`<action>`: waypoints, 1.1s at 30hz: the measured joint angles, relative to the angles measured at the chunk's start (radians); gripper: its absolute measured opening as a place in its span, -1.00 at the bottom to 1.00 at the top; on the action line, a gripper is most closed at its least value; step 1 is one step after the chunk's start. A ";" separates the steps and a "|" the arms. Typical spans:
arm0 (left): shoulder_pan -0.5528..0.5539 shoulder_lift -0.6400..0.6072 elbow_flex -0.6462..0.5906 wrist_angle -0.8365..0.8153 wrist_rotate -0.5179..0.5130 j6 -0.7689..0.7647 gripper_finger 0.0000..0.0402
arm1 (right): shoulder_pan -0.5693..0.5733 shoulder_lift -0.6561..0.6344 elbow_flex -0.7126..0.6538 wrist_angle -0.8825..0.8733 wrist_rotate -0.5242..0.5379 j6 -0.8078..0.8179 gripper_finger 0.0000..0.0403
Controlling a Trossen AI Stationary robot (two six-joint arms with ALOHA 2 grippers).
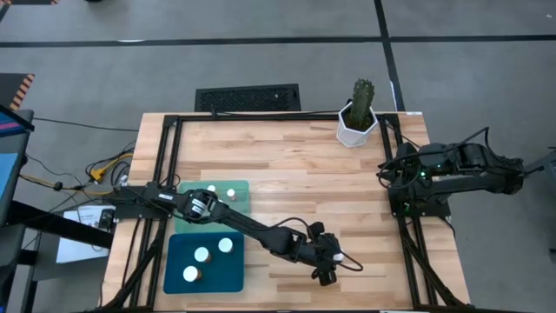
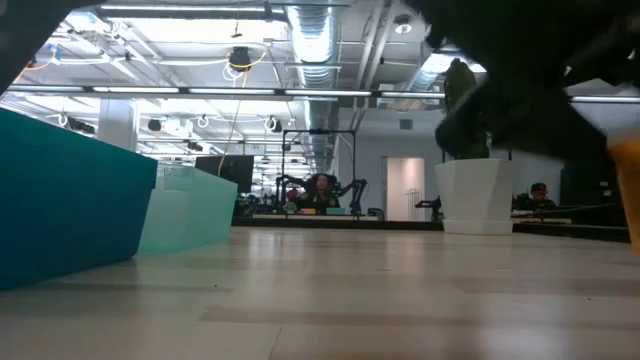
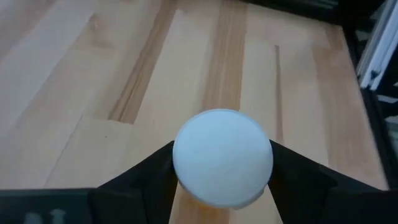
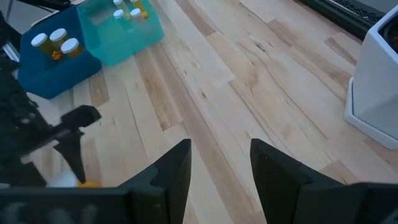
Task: Pick and place medicine bottles into bin by pill shape (circle, oval)
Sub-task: Put the big orange pill bottle into the blue bin
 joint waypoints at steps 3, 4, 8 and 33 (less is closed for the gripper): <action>-0.004 -0.008 0.046 -0.034 -0.011 0.000 0.04 | 0.000 0.000 0.000 0.000 0.000 0.000 -0.13; -0.005 -0.009 0.066 -0.056 -0.019 0.000 0.03 | 0.000 0.000 0.000 0.000 0.000 0.000 -0.13; -0.014 -0.009 0.167 -0.189 -0.042 -0.005 0.01 | 0.000 0.000 0.000 0.000 0.000 0.000 -0.13; -0.508 -0.214 0.170 -1.266 -0.467 -1.254 0.06 | -0.001 0.000 0.000 0.006 0.000 0.016 -0.13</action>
